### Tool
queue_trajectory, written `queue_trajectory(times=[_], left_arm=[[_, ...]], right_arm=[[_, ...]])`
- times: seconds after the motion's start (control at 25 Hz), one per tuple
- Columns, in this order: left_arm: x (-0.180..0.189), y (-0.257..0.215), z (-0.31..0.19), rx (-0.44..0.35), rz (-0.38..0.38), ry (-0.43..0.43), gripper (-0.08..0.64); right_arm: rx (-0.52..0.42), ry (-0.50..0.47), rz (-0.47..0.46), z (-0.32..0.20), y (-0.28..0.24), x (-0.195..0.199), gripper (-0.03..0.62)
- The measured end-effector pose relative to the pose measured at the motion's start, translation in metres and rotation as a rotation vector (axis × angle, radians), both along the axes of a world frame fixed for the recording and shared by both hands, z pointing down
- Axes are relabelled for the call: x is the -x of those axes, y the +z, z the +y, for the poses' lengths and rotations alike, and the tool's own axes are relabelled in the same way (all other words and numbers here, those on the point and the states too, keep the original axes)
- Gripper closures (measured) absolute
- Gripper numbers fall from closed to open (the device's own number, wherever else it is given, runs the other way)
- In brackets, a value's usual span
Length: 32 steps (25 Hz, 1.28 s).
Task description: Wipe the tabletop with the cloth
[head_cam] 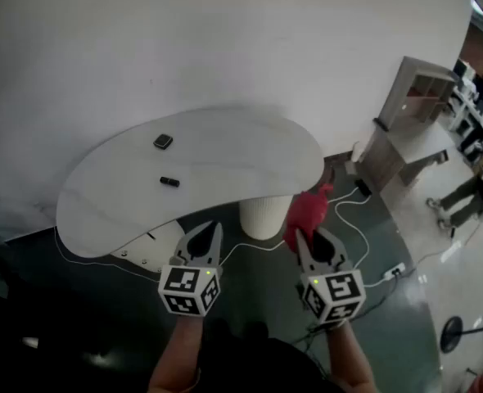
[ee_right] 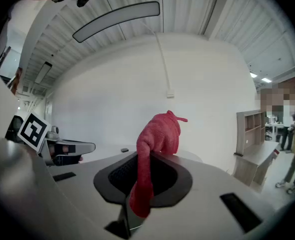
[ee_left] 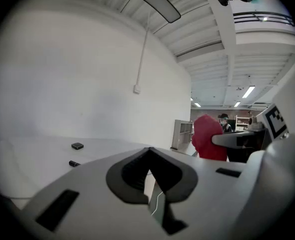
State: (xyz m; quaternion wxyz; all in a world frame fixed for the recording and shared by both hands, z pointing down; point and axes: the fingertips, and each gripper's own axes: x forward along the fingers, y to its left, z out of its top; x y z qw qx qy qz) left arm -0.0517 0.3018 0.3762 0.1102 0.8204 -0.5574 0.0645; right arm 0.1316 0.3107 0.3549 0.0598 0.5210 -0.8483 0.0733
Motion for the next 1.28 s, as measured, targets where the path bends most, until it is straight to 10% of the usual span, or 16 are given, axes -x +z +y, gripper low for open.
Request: queue_trajectory(times=[0.8,1.28], left_arm=[[-0.026,-0.011,-0.012,-0.023,-0.035,0.01,0.558],[-0.002,0.004,-0.149,-0.01,-0.026,0.029,0.558]], right_arm=[[0.039,-0.072,-0.047,-0.009,0.008,-0.006,0.546],[0.073,-0.056,-0.033,-0.128,0.031,0.024,0.545]])
